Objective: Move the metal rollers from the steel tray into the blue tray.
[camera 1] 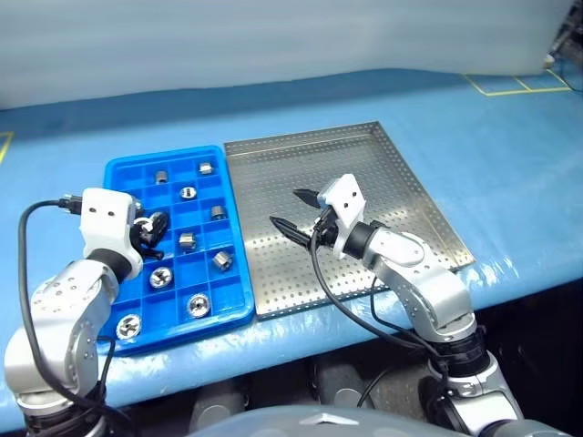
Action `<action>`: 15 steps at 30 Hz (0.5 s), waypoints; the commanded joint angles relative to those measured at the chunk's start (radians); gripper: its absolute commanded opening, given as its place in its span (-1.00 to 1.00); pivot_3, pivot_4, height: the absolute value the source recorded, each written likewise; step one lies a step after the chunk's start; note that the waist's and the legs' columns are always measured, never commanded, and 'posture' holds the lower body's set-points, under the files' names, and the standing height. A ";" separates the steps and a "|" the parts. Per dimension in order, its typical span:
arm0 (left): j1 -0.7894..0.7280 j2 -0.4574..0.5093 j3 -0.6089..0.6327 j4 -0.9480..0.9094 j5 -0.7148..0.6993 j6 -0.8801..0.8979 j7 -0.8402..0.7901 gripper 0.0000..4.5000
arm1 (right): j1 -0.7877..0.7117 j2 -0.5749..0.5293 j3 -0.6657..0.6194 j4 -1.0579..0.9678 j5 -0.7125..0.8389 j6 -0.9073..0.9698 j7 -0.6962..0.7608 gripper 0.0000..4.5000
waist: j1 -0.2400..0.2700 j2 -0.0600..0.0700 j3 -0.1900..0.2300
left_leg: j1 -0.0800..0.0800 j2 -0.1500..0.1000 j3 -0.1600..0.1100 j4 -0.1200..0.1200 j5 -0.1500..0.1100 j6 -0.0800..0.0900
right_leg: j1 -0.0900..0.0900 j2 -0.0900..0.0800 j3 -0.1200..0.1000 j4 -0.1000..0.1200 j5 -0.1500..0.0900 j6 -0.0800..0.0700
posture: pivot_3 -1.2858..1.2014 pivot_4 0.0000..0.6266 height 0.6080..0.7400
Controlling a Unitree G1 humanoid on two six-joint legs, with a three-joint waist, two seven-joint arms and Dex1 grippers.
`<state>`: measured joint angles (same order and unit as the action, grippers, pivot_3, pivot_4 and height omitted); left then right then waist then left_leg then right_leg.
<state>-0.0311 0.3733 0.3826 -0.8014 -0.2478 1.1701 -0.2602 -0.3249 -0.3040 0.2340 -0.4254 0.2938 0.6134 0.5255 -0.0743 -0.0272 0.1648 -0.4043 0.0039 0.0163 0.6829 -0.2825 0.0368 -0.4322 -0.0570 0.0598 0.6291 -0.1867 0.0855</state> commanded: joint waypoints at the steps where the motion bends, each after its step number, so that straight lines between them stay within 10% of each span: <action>1: 0.000 -0.004 0.009 0.002 0.022 -0.014 0.043 -0.22 | -0.011 -0.003 -0.007 -0.006 -0.003 -0.024 0.007 0.64 | 0.017 0.000 0.000 | 0.000 0.000 0.000 0.000 0.000 0.000 | 0.001 0.000 -0.001 0.000 0.000 -0.001 | 0.00 -0.52 1.00; 12: -0.016 -0.016 0.007 0.144 0.052 -0.101 0.102 -0.22 | 0.005 -0.008 -0.004 -0.019 -0.024 -0.022 -0.011 0.64 | 0.026 0.001 0.000 | 0.003 0.001 -0.003 0.000 0.004 -0.003 | 0.004 0.003 -0.005 0.001 0.000 -0.008 | -0.03 -0.52 1.00; 15: -0.045 -0.042 0.026 0.163 0.048 -0.151 0.125 0.18 | 0.008 -0.011 -0.006 -0.027 -0.029 -0.023 -0.012 0.64 | 0.024 0.000 0.000 | 0.003 0.001 -0.004 0.000 0.004 -0.003 | 0.004 0.003 -0.005 0.001 0.000 -0.008 | -0.03 -0.52 1.00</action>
<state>-0.0498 0.3480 0.3857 -0.6264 -0.1968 1.0694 -0.1486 -0.3163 -0.3122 0.2371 -0.4083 0.2643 0.6130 0.5175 -0.0506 -0.0267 0.1643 -0.4014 0.0049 0.0124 0.6832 -0.2781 0.0337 -0.4277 -0.0538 0.0544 0.6299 -0.1866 0.0781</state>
